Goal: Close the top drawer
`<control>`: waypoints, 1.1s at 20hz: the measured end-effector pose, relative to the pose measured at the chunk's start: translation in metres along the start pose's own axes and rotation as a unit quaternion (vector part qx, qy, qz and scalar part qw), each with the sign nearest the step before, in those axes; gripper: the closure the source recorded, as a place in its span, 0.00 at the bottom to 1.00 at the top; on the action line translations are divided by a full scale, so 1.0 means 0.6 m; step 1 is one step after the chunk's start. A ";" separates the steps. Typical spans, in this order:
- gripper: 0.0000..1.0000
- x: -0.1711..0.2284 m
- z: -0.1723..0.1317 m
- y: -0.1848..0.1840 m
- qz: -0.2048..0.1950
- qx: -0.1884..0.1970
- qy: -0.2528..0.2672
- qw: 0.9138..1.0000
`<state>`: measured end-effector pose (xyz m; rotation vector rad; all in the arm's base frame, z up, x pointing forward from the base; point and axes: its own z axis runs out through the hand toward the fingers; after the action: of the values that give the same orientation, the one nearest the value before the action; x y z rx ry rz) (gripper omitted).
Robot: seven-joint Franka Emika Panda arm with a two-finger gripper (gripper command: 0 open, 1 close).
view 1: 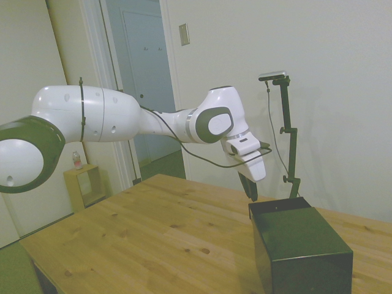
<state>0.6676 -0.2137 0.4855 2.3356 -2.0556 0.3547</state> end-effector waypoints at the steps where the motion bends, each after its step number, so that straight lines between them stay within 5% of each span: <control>1: 1.00 -0.001 -0.001 0.004 0.004 0.001 0.000 1.000; 22: 1.00 0.129 -0.025 0.141 0.110 -0.004 0.011 0.994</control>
<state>0.5910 -0.2988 0.5015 2.0950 -2.3039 0.3722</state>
